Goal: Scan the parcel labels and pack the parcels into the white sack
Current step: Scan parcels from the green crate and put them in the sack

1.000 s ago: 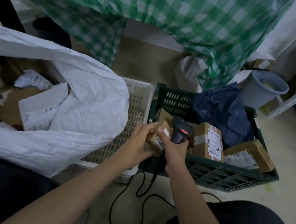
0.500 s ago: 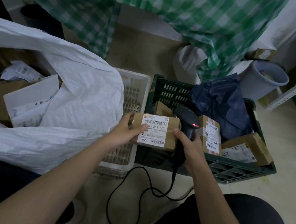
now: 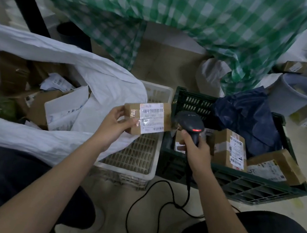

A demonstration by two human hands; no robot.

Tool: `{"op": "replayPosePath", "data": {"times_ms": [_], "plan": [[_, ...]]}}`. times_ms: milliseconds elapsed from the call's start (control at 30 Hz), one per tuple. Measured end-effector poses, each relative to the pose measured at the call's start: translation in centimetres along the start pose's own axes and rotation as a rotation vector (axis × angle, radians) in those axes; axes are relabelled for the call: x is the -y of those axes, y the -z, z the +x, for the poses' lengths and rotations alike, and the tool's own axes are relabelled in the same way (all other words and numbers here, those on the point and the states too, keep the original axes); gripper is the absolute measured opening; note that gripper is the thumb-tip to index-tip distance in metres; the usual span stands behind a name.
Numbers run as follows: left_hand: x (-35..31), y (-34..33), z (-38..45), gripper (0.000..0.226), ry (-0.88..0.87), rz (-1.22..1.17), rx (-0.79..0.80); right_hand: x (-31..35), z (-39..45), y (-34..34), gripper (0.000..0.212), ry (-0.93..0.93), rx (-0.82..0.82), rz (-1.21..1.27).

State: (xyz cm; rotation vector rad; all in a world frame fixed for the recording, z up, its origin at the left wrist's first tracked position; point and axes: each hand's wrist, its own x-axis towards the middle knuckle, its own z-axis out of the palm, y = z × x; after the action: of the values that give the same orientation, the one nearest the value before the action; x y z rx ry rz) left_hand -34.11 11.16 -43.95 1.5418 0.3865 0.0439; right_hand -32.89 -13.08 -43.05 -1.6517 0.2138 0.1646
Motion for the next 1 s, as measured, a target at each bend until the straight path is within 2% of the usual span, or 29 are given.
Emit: {"op": "replayPosePath", "data": {"times_ms": [133,200,367,600,800,1000], "plan": [[-1.0,2.0,-0.4,0.047,-0.047,-0.026,-0.119,0.7,-1.7,-2.8,0.024,-0.004,0.198,-0.094],[-1.5,3.0,-0.8,0.046,-0.043,-0.05,-0.16,0.8,-2.5,-3.6,0.026,0.037,0.246,-0.155],[-2.6,6.0,-1.4,0.07,-0.048,-0.131,-0.198,0.8,-4.1,-4.9,0.034,0.107,0.222,-0.225],[-3.1,7.7,-2.0,0.066,-0.087,-0.15,-0.201,1.2,-5.4,-6.2,0.035,0.151,0.189,-0.304],[-3.4,8.1,-2.1,0.048,-0.105,-0.147,-0.221,1.7,-5.5,-6.5,0.037,0.166,0.195,-0.291],[-4.2,8.7,-2.5,0.059,-0.122,-0.122,-0.272,2.0,-5.3,-6.9,0.043,0.16,0.232,-0.239]]}}
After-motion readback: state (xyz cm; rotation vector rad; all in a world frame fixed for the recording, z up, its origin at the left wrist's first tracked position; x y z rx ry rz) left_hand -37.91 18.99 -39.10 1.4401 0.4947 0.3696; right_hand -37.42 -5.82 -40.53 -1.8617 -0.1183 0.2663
